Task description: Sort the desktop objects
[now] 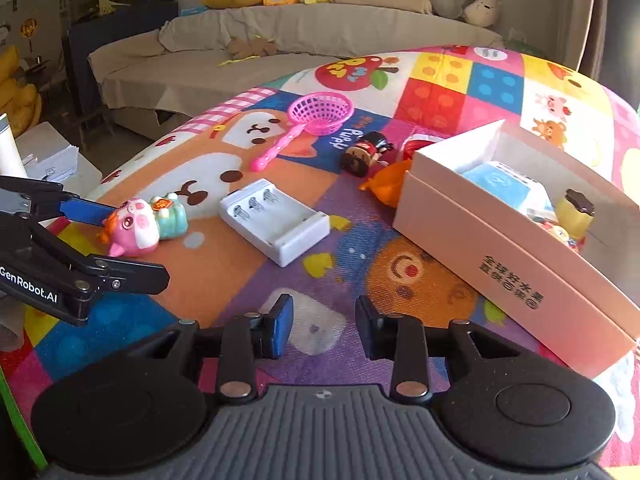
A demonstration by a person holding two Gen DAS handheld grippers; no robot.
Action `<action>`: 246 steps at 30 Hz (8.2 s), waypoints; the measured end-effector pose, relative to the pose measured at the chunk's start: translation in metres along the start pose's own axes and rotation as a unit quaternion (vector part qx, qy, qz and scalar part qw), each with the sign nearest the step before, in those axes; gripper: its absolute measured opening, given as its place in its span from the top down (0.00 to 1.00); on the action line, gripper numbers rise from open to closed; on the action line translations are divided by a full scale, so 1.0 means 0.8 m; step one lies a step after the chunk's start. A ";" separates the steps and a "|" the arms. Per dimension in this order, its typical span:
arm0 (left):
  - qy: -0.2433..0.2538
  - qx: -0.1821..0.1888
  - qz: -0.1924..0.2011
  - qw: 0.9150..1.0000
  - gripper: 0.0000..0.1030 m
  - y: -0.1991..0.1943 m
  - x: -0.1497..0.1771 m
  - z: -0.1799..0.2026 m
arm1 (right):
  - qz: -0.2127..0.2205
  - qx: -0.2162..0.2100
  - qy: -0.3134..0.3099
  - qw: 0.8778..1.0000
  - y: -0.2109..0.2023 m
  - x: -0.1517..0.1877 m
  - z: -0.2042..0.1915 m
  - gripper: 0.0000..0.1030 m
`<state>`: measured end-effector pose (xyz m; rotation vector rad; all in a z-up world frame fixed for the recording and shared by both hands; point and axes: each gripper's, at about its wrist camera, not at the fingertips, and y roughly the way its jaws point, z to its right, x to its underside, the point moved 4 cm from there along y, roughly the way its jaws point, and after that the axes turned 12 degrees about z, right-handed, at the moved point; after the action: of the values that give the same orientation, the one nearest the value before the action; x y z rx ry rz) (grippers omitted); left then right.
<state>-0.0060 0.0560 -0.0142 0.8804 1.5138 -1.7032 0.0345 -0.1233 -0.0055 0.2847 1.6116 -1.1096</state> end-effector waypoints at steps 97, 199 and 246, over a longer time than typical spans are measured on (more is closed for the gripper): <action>0.091 0.182 0.021 0.979 0.00 0.081 -0.035 0.120 | -0.007 0.191 0.145 0.971 -0.054 0.064 0.085 0.00; -0.151 -0.092 0.141 0.974 0.01 0.068 -0.067 -0.082 | -0.001 0.158 -0.342 0.926 0.126 -0.044 -0.071 0.95; 0.087 -0.007 0.044 0.995 0.67 0.157 -0.094 0.051 | 0.062 0.202 0.177 0.961 -0.060 0.047 0.117 0.00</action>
<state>0.1384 0.0084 -0.0135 1.0956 1.5731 -1.5861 0.0480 -0.2344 -0.0097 0.8853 1.6329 -1.3396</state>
